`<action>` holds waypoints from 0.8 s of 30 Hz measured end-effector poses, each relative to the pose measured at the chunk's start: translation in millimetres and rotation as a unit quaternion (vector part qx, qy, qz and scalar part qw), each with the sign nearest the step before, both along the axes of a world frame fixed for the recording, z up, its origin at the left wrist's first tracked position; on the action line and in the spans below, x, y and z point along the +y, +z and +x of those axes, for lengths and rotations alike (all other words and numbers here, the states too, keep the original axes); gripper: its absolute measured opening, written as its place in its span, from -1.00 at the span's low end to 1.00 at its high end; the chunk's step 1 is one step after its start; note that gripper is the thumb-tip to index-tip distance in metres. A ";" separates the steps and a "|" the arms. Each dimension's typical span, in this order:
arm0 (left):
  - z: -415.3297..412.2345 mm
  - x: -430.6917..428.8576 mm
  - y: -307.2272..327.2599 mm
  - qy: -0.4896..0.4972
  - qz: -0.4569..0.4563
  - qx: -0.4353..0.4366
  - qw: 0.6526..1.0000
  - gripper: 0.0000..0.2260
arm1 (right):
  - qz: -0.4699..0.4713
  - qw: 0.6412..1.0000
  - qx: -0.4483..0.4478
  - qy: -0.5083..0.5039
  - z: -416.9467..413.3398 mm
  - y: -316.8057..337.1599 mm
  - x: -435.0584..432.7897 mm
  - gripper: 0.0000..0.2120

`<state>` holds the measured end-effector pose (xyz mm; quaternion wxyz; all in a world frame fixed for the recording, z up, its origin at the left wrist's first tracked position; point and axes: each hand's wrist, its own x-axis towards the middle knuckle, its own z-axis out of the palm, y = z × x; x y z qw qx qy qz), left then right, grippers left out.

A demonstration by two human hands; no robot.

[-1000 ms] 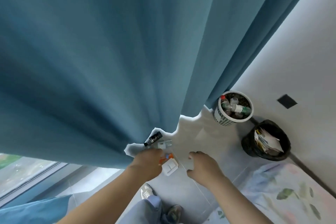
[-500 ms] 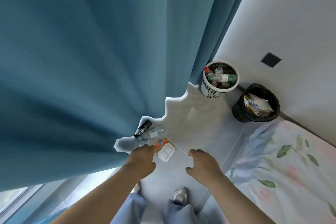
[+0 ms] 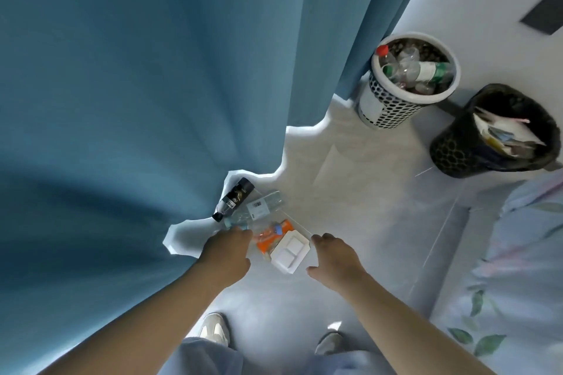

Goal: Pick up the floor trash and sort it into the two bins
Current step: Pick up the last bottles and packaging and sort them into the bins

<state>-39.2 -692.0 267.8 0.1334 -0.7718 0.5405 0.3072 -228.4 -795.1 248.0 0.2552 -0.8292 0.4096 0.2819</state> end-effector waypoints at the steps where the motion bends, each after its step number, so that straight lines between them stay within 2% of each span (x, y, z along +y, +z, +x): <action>1: 3.4 -1.8 -24.4 -0.008 -0.004 -0.005 1.000 -0.73 | 0.000 1.000 0.004 0.009 1.9 -25.4 -2.9 -0.51; 4: 11.8 -8.3 -95.3 -0.031 -0.012 -0.021 0.999 -0.66 | -0.016 0.998 -0.001 0.061 9.7 -97.2 -15.3 -0.52; 8: 22.0 -18.3 -185.4 -0.073 -0.032 -0.036 0.996 -0.63 | -0.071 0.977 -0.029 0.199 28.4 -187.9 -36.0 -0.46; 12: 33.0 -25.8 -254.7 -0.110 -0.081 -0.023 0.990 -0.61 | -0.072 0.976 -0.052 0.200 43.8 -259.5 -55.3 -0.33; 18: 41.7 -22.6 -327.1 -0.097 -0.142 -0.027 0.985 -0.52 | -0.063 0.979 -0.092 0.168 42.1 -302.8 -67.0 -0.17; 21: 43.9 -10.3 -344.9 -0.067 -0.107 -0.010 0.992 -0.44 | -0.056 0.982 -0.093 0.155 30.4 -308.7 -61.3 -0.16; 24: 46.6 2.6 -354.1 -0.029 -0.085 -0.004 0.996 -0.45 | -0.056 0.983 -0.074 0.160 18.1 -310.9 -56.3 -0.17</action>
